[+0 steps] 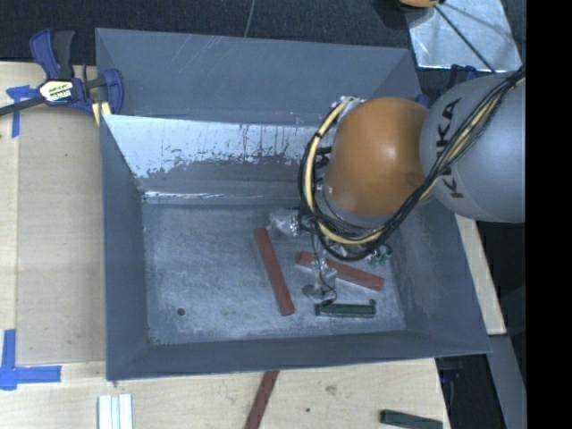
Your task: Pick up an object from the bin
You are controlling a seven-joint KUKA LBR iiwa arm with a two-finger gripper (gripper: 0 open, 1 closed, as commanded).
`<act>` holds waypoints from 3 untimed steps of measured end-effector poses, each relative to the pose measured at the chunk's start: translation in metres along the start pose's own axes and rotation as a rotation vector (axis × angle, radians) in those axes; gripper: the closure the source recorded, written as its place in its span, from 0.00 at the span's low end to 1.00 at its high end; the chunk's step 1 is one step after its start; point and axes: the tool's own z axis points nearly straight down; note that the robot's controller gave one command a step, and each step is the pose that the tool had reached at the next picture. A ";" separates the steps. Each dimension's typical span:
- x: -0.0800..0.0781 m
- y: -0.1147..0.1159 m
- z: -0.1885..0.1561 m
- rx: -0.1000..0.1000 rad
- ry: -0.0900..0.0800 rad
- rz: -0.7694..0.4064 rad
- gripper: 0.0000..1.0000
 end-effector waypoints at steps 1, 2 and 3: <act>0.000 0.000 0.000 0.000 0.000 0.001 0.00; 0.014 -0.025 0.006 -0.001 -0.001 0.091 0.00; -0.012 -0.050 0.026 0.002 -0.001 0.047 0.00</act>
Offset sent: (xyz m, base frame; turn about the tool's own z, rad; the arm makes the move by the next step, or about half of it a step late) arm -0.0098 -0.1041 -0.0231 0.3131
